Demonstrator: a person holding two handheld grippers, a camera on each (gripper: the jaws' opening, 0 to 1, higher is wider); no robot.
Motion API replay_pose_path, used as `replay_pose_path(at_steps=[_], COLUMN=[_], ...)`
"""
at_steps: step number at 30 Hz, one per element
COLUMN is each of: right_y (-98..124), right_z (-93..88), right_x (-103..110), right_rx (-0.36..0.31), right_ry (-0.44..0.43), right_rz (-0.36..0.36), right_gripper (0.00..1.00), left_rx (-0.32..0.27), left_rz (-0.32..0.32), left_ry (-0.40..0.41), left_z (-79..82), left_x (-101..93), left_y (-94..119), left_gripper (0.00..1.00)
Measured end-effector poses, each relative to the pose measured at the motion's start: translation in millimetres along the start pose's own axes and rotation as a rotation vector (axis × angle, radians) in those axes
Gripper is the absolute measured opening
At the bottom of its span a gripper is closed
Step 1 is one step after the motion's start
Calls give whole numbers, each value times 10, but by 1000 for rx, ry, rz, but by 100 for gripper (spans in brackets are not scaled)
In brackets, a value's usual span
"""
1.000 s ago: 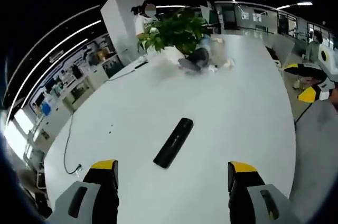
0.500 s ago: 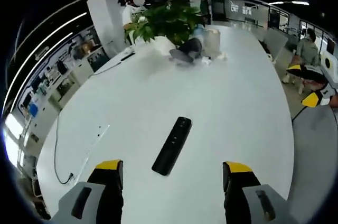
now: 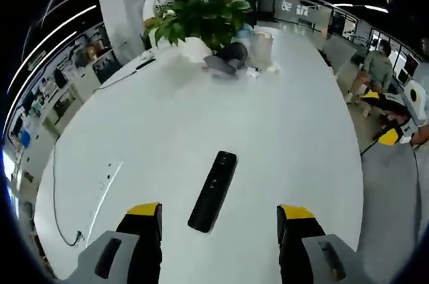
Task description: Press the specified remote control buttons in sequence, fully releasing each button before pressing the next.
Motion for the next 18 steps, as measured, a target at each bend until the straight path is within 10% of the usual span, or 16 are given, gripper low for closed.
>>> replay_pose_path(at_steps=[18], right_y=[-13], right_z=[-28], right_x=[-1], right_rx=[26], right_ry=[12], right_rz=[-7], right_gripper=[57], left_rx=[182], left_rz=[-133], left_ry=[-88], left_z=[-136], left_x=[77], left_y=[-361], left_gripper=[60])
Point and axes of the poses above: the point that each gripper's makers call its tool centre point, and the gripper's own axes: y roughly backward along the fingers, x roughly to its left, z roughly out of its top, the point moved 6 cm from there along y, roughly backward along the fingers, and after that the axes turned 9 degrees about -y, right-handed, at the moved point
